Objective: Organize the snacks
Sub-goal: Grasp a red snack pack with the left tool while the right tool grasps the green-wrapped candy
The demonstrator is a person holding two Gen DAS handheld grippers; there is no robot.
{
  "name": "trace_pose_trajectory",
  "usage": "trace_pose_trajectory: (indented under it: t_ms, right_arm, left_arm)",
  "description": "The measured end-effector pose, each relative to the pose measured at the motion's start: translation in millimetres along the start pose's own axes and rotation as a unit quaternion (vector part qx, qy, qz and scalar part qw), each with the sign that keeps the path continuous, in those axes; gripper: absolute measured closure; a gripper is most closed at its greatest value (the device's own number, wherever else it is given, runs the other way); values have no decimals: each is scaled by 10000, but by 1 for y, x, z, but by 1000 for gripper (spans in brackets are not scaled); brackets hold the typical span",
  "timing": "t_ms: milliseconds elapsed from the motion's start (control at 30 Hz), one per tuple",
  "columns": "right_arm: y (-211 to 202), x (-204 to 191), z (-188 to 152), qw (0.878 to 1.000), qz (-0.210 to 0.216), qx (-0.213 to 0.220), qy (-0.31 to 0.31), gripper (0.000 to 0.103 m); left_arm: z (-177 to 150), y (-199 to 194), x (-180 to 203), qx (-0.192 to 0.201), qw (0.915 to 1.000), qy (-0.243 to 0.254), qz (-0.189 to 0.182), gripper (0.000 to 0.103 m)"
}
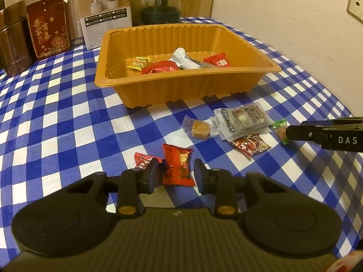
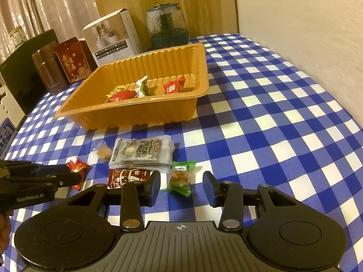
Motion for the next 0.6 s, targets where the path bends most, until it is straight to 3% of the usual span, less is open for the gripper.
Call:
trace_pose_trajectory:
  t_ms: [200, 600]
  right_arm:
    - [2, 0, 0, 10000, -15, -24, 17, 61]
    - [9, 0, 0, 10000, -26, -80, 20, 67]
  left_arm:
    - [0, 8, 0, -54, 10000, -16, -9, 80]
    - [3, 4, 11, -43, 9999, 2, -124, 82]
Point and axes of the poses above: each gripper's, at about its wrist camera, not at the fingertips, and y roughly the way its jaws point, x to its right, z to its top, the point moved 8 cm from there along y, roughly the way its jaws point, and after that the axes turned 6 degrees about -y, right-handed, at the moved point
